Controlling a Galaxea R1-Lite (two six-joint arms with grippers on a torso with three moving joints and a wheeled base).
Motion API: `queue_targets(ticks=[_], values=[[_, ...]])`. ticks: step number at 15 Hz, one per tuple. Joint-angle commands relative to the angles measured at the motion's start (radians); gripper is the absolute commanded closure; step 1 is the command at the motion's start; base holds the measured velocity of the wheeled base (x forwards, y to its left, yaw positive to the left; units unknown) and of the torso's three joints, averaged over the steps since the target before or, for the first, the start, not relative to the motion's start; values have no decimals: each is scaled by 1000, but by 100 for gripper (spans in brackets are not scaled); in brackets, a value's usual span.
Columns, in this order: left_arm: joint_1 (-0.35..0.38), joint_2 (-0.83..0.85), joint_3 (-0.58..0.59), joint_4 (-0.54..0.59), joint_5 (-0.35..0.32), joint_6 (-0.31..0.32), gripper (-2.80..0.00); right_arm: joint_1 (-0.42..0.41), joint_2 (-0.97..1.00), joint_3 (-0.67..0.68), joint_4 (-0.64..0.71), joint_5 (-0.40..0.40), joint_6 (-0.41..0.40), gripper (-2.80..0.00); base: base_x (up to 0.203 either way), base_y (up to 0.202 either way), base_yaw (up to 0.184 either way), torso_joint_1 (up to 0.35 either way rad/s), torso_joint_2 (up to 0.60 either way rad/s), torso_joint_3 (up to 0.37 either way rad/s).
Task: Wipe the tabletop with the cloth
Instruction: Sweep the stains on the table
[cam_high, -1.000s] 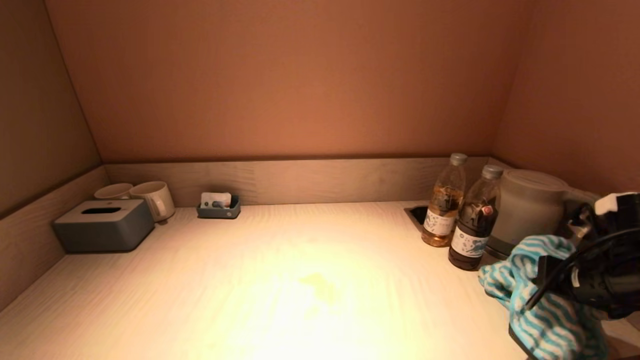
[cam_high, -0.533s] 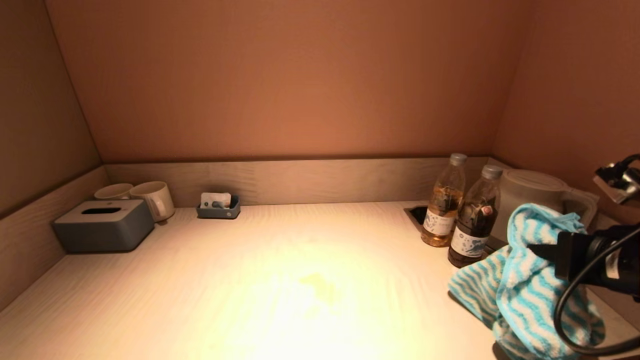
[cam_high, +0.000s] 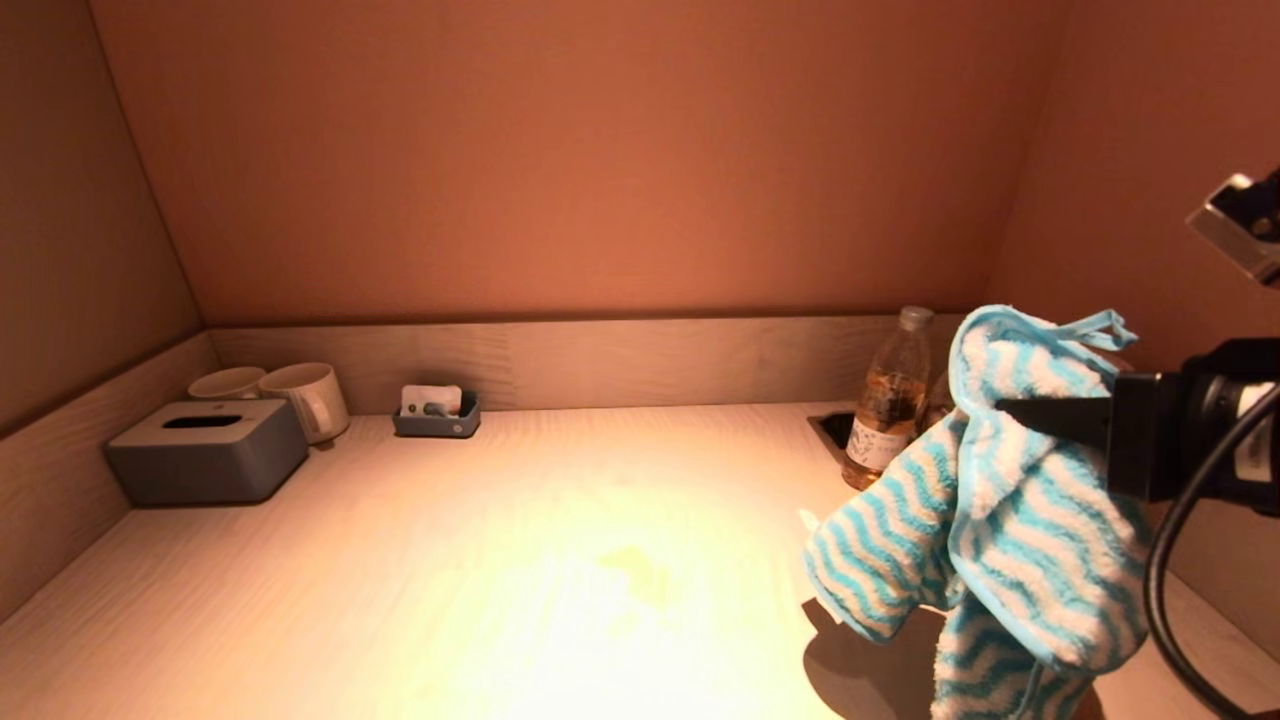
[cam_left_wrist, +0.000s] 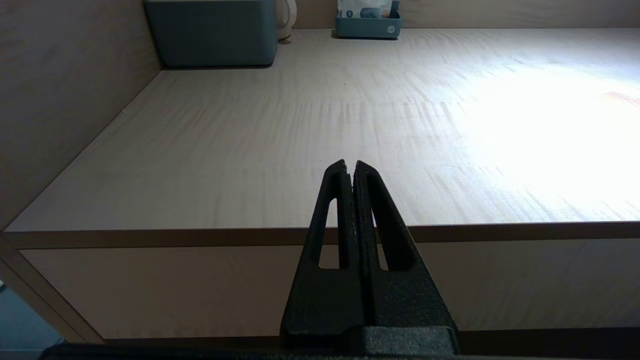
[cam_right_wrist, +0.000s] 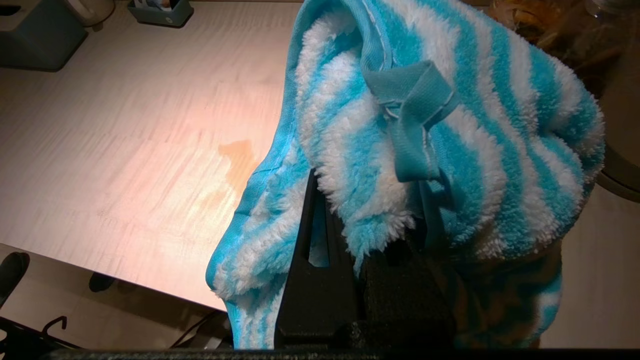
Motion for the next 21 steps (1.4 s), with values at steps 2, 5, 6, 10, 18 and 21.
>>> queue_targets(ticks=[2,5,6,10,18,21], values=[[0,0,0,0,1,-1,0,33,101,-72,2,0,-1,0,0,0,0,0,0,0],[0,0,0,0,1,-1,0,84,172,-145,2,-11,-4,0,0,0,0,0,0,0],[0,0,0,0,1,-1,0,103,188,-165,3,-17,-4,0,0,0,0,0,0,0],[0,0,0,0,1,-1,0,217,272,-293,7,-46,-4,0,0,0,0,0,0,0],[0,0,0,0,1,-1,0,411,453,-413,41,-170,-5,0,0,0,0,0,0,0],[0,0,0,0,1,-1,0,431,514,-462,44,-175,-5,0,0,0,0,0,0,0]])
